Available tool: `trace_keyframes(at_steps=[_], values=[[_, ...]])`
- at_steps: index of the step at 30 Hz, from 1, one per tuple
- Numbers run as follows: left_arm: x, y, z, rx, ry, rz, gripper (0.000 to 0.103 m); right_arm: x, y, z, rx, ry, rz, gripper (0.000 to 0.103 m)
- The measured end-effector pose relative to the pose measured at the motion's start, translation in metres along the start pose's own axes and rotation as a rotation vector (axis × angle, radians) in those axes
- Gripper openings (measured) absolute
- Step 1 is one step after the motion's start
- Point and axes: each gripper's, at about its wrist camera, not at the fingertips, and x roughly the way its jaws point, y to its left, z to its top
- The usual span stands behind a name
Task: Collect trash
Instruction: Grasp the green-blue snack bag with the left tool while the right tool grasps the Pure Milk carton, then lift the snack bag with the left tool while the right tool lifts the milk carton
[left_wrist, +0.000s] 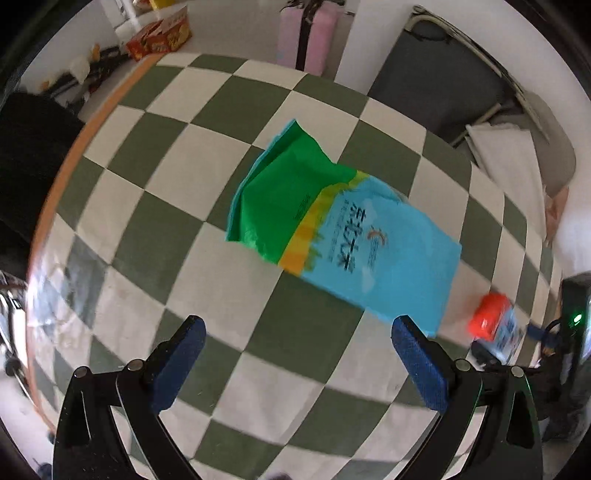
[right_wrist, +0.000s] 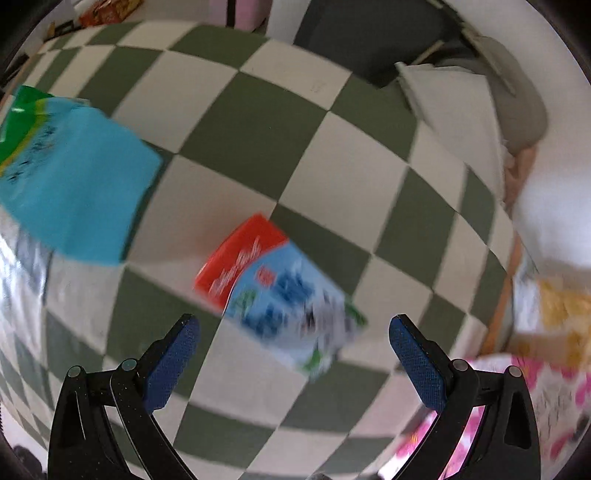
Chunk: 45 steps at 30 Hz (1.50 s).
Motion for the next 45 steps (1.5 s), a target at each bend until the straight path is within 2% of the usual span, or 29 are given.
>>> trace_keyframes(at_steps=[2, 4, 5, 6, 7, 8, 9, 10, 11, 13, 15, 19, 26, 28, 33, 39, 45], values=[[0.007, 0.006, 0.004, -0.04, 0.013, -0.025, 0.102, 0.011, -0.004, 0.006, 0.01, 0.006, 0.036, 0.091], [0.014, 0.013, 0.008, -0.084, 0.029, -0.06, 0.102, 0.013, -0.014, 0.007, 0.083, -0.011, 0.112, 0.07], [0.018, 0.017, 0.01, -0.112, 0.038, -0.083, 0.102, 0.013, -0.02, 0.006, 0.14, -0.019, 0.155, 0.07], [0.022, 0.019, 0.014, -0.136, 0.044, -0.102, 0.095, 0.013, -0.024, 0.005, 0.185, -0.022, 0.177, 0.069], [0.026, 0.023, 0.016, -0.173, 0.051, -0.108, 0.081, 0.014, -0.03, 0.003, 0.251, -0.026, 0.206, 0.068], [0.029, 0.026, 0.019, -0.193, 0.05, -0.128, 0.077, 0.014, -0.033, 0.001, 0.289, -0.031, 0.214, 0.068], [0.031, 0.028, 0.022, -0.207, 0.044, -0.144, 0.069, 0.014, -0.035, 0.0, 0.322, -0.04, 0.222, 0.068], [0.031, 0.028, 0.025, -0.213, 0.027, -0.163, 0.052, 0.015, -0.036, -0.001, 0.342, -0.049, 0.221, 0.068], [0.03, 0.028, 0.028, -0.209, 0.014, -0.16, 0.049, 0.015, -0.036, -0.002, 0.36, -0.058, 0.212, 0.068], [0.023, 0.024, 0.032, -0.172, -0.03, -0.138, 0.033, 0.016, -0.035, -0.003, 0.377, -0.07, 0.197, 0.067], [0.016, 0.021, 0.034, -0.117, -0.073, -0.112, 0.021, 0.017, -0.035, -0.003, 0.382, -0.075, 0.195, 0.067], [-0.01, 0.018, 0.027, -0.01, -0.147, -0.081, 0.01, 0.016, -0.036, -0.014, 0.393, -0.092, 0.214, 0.064], [-0.066, 0.02, 0.002, 0.159, -0.282, -0.01, 0.007, -0.007, -0.028, -0.038, 0.445, -0.156, 0.231, 0.062], [-0.073, 0.016, 0.005, 0.186, -0.292, -0.011, 0.007, -0.01, -0.03, -0.044, 0.464, -0.174, 0.243, 0.061], [-0.096, 0.025, -0.023, 0.242, -0.315, -0.01, 0.007, -0.028, -0.017, -0.079, 0.5, -0.214, 0.283, 0.061], [-0.13, 0.058, -0.082, 0.282, -0.334, -0.03, 0.007, -0.059, 0.017, -0.142, 0.534, -0.254, 0.328, 0.06], [-0.172, 0.109, -0.159, 0.337, -0.376, -0.074, 0.006, -0.118, 0.075, -0.228, 0.55, -0.328, 0.352, 0.06]])
